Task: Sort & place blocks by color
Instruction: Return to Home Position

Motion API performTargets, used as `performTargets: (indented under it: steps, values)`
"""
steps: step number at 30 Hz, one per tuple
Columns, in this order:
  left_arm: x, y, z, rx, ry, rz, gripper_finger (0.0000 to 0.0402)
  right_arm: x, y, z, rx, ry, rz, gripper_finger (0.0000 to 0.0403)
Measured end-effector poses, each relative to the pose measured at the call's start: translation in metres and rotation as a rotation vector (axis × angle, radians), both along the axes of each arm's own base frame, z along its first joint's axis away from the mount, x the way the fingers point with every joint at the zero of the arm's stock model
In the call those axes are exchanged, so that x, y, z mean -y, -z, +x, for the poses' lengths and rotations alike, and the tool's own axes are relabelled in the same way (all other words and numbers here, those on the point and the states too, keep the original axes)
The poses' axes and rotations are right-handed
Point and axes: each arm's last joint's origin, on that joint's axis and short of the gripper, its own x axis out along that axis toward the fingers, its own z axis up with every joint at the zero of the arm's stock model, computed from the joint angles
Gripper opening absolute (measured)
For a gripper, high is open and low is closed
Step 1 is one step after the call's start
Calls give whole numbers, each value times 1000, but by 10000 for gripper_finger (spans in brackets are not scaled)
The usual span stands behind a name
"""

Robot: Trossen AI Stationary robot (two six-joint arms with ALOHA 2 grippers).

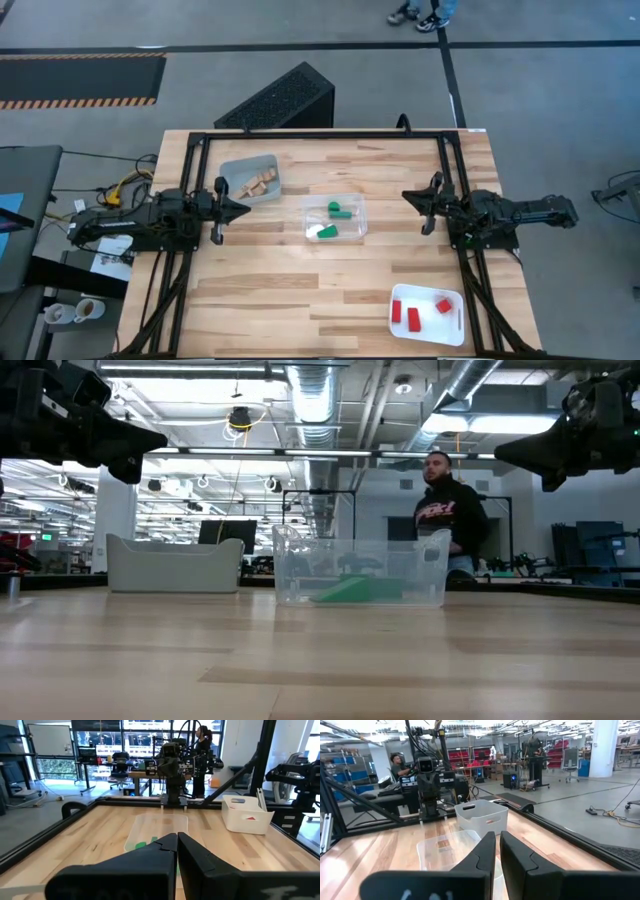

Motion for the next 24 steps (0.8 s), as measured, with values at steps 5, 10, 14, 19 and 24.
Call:
performTargets:
  steps: [5, 10, 14, 19, 24]
  values:
    - [0, 0, 0, 0, 0, -5, 0, 0, 0, 0, -1, 0, 0, 51]
    - [1, 0, 0, -3, 2, 4, 0, 0, 0, 0, -1, 0, 0, 51]
    - [1, 0, 0, -3, -1, 0, 0, 0, 0, 0, -1, 0, 0, 51]
    - [1, 0, 0, -3, -1, -4, 0, 0, 0, 0, -2, 0, 0, 51]
    - [1, 1, 0, -4, -1, -5, 0, 0, 0, 0, -2, 1, 0, 51]
